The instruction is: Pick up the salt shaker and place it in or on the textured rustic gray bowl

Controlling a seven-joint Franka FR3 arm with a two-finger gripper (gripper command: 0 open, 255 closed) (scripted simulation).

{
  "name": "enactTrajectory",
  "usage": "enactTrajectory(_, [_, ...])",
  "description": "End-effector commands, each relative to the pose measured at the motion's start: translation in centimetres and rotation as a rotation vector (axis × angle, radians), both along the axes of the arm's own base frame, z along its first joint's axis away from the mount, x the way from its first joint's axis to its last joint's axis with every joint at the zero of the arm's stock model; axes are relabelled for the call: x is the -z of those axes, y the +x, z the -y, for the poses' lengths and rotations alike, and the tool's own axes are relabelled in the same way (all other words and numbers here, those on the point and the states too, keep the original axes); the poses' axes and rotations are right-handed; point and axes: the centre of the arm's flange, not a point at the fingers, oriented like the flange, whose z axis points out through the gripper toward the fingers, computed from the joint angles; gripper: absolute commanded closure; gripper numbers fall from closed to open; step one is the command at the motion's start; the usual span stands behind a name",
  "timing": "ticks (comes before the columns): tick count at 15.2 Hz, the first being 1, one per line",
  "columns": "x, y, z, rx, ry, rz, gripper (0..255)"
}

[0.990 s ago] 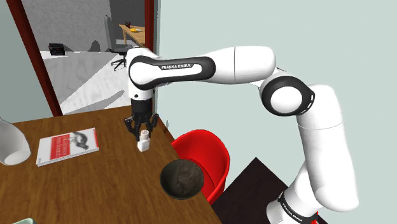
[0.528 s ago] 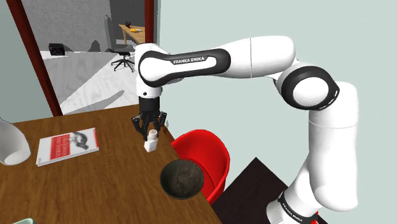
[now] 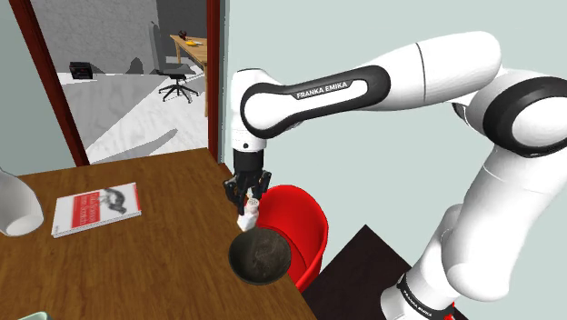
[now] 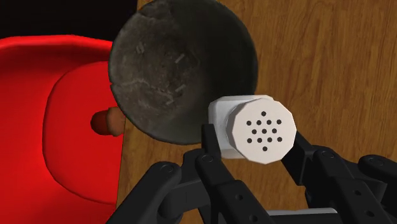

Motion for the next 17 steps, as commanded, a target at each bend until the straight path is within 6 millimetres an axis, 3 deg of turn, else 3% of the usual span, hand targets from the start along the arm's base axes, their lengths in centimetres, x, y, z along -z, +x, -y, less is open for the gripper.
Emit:
enactTrajectory(1, [-0.4,-2.4,0.8,0.001,0.000,0.000,255])
enactTrajectory(3, [-0.7,-5.4,1.9,0.001,0.000,0.000,255])
enactTrajectory(17, [6.7,-5.4,1.9,0.001,0.000,0.000,255])
